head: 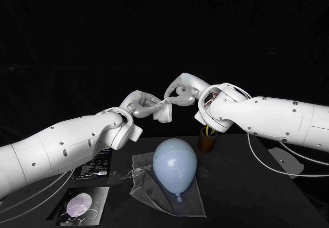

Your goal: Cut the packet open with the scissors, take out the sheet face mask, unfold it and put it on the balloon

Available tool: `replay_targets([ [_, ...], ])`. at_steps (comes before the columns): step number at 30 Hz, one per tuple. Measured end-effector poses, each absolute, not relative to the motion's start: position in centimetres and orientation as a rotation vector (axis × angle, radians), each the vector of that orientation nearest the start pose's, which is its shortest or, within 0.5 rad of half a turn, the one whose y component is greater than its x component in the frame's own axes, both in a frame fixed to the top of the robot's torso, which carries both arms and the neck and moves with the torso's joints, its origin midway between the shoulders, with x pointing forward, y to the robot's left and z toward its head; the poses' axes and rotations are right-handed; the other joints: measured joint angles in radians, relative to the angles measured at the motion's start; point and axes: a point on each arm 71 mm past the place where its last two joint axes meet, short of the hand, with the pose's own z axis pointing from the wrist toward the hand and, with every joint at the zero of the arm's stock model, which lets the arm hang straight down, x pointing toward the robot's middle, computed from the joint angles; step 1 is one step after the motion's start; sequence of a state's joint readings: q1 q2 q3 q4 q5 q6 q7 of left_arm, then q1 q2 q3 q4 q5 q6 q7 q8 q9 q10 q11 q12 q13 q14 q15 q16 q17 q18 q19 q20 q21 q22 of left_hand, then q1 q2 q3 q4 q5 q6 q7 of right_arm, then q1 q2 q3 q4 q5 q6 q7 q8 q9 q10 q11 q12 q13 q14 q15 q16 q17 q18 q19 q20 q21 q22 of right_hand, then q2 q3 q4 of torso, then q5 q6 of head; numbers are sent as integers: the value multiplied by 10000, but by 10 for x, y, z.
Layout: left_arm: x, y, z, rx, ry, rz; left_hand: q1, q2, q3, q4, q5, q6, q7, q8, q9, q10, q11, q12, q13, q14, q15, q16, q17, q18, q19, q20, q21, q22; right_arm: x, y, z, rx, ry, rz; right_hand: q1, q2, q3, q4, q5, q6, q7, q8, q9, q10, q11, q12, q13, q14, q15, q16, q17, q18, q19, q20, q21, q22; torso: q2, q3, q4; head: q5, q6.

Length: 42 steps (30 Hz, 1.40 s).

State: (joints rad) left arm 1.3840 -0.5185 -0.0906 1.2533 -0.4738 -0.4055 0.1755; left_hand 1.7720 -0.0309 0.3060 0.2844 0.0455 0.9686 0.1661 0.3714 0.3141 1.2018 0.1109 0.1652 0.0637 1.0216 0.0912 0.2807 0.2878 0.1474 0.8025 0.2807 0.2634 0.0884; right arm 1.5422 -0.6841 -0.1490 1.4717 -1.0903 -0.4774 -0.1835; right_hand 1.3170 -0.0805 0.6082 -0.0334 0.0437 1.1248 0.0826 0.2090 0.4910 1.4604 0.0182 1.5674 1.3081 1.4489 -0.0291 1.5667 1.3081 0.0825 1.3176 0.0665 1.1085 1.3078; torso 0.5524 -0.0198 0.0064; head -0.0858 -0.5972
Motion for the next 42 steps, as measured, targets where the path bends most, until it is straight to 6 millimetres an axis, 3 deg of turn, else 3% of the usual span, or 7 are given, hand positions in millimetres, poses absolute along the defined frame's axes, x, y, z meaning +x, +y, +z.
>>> replay_targets([
  [8,551,115,-114,-5406,15204,-12771,-650,-587,1522,-256,-15,107,-31,43,30,445,-55,-446,21,317,-70,-252,36,-1,0,-1,266,175,533,-150,-52,917,14712,7564,-3,2,6,6,49,-5,1,-1,21,-6,-6,-1,-2,0,0,-5,-8,18,-117,-31,-338,3,1,1,-5,6,1],
  [13,550,113,-115,-5294,15372,-12930,-980,-630,1830,-433,0,107,-31,85,37,567,-37,-558,24,365,-51,-292,79,-2,-20,20,355,239,537,-147,-59,877,15397,7572,-979,-393,-779,695,107,-1064,408,-476,-107,-185,268,-2948,-6,99,191,-685,-7,610,-2197,235,-3630,-231,1,1,-12,6,-27],
  [17,549,113,-117,-5218,15569,-13041,-1223,-665,2029,-631,0,106,-31,110,38,655,-55,-642,32,453,-68,-382,123,171,137,-92,687,412,538,-145,-64,868,15999,7638,-1146,-775,-1598,1386,145,-2118,825,-1039,-390,-2821,663,-8670,-2792,-2370,552,-3407,-3206,810,-3748,617,-6031,-1218,1,1,-6,-2,-30],
  [20,548,113,-120,-5223,15756,-13088,-1410,-639,2162,-768,1,106,-32,115,39,726,-55,-728,46,578,-57,-382,172,232,363,-219,1017,598,539,-146,-67,934,16280,7683,-1044,-1111,-2071,1974,204,-2507,1076,-1231,-469,-3984,936,-10563,-4439,-4317,874,-5483,-5337,811,-4408,901,-7161,-1961,1,2,0,-7,-30],
  [25,548,113,-122,-5296,16051,-13175,-1643,-568,2214,-991,0,102,-34,172,39,800,-55,-791,44,740,-105,-389,231,234,637,-411,1443,831,539,-150,-70,1177,16528,7838,-630,-1416,-2823,2653,356,-2906,1323,-1294,-492,-4883,1330,-12157,-6607,-5758,1316,-7417,-6731,809,-5135,1412,-8817,-3282,1,1,0,-17,-38],
  [30,548,115,-121,-5492,16460,-13345,-1897,-471,2315,-1228,0,59,-2,172,39,871,-56,-870,69,971,-160,-423,318,235,1104,-810,2123,1210,540,-164,-80,1679,16798,7900,89,-1172,-4138,3163,413,-3151,1257,-1236,-493,-5251,1625,-12753,-8586,-6408,1682,-8869,-8012,810,-5368,1883,-10204,-4738,-3,0,0,-11,-49],
  [42,548,124,-130,-6332,17848,-13499,-2160,-417,2475,-1444,-33,-10,2,170,40,905,-91,-927,73,1311,-250,-422,497,231,1396,-1107,2662,1529,530,-205,-97,3272,16941,8682,422,-152,-6768,3227,551,-3197,1230,-973,-676,-5514,1821,-12352,-10865,-6963,1984,-9974,-9554,800,-5631,2171,-10425,-6587,-1,5,-6,2,-59],
])
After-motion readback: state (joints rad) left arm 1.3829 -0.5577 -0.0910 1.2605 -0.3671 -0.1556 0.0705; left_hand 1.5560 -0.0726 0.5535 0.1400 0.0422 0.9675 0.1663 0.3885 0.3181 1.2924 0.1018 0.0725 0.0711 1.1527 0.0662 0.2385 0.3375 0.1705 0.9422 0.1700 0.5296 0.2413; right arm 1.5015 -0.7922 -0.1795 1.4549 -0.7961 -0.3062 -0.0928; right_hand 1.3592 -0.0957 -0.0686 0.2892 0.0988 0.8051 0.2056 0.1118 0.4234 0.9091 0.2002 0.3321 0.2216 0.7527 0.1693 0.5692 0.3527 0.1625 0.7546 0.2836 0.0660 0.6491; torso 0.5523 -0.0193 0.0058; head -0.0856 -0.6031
